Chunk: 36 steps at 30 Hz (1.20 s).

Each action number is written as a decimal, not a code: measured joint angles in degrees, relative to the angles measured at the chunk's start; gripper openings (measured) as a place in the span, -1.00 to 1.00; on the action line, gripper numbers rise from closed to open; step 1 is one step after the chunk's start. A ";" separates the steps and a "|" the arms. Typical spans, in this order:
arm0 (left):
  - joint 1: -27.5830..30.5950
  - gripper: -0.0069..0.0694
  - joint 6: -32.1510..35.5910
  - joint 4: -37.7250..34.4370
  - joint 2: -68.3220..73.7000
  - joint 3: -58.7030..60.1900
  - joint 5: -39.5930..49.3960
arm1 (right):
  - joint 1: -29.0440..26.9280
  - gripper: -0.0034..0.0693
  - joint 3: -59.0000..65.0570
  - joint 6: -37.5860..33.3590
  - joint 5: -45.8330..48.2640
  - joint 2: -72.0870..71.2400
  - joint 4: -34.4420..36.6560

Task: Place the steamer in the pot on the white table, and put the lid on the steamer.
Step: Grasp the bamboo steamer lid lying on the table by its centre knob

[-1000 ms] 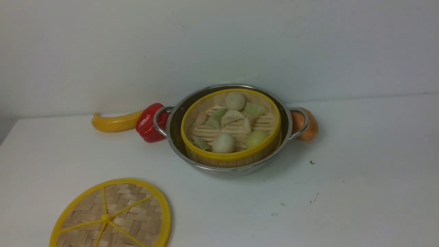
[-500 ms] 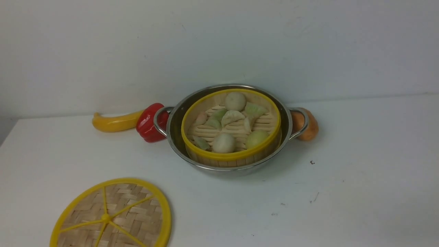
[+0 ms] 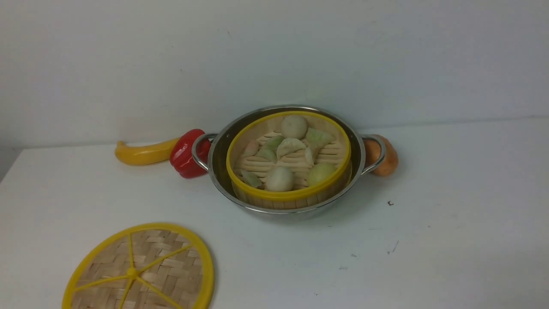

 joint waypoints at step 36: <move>0.00 -0.19 -0.64 -6.32 -0.05 0.00 -14.46 | 0.00 -0.24 0.04 1.20 0.00 0.00 0.00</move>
